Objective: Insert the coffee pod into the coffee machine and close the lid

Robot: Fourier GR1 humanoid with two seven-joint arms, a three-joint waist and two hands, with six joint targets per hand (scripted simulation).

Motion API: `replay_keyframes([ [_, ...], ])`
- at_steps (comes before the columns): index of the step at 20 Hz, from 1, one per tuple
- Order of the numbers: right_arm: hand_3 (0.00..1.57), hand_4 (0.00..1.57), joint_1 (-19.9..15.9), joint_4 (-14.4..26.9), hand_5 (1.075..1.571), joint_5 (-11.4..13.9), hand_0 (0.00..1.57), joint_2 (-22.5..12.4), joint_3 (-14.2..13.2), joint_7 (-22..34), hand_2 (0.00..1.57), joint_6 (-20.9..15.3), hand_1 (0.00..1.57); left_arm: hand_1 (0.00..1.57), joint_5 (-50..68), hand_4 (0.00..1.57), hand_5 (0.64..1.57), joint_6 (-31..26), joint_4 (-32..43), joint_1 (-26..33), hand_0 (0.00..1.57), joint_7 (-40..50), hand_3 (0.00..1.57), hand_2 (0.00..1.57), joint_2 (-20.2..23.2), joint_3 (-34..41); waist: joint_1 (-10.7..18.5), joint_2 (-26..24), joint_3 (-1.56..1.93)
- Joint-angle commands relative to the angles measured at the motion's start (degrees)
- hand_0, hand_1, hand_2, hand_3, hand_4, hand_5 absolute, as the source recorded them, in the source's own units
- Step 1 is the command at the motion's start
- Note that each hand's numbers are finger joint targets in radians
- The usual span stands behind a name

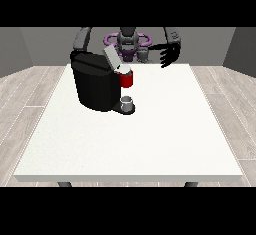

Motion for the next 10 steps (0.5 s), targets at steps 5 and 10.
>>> replay_keyframes([
  [5,0.0,0.01,5.03,-14.11,1.571,7.52,0.0,7.12,11.71,9.95,0.0,-5.83,0.0,0.0,2.65,0.28,1.571,-3.38,2.61,16.16,0.0,-2.23,0.0,0.0,1.14,2.04,-2.14,-14.62,-0.07],
  [10,0.0,0.27,6.08,-24.97,1.571,5.05,0.0,7.31,21.28,11.97,0.0,-7.55,0.0,0.0,4.11,0.32,1.571,-3.64,2.88,20.01,0.0,-3.77,0.0,0.0,2.56,3.59,-4.39,-16.06,0.03],
])
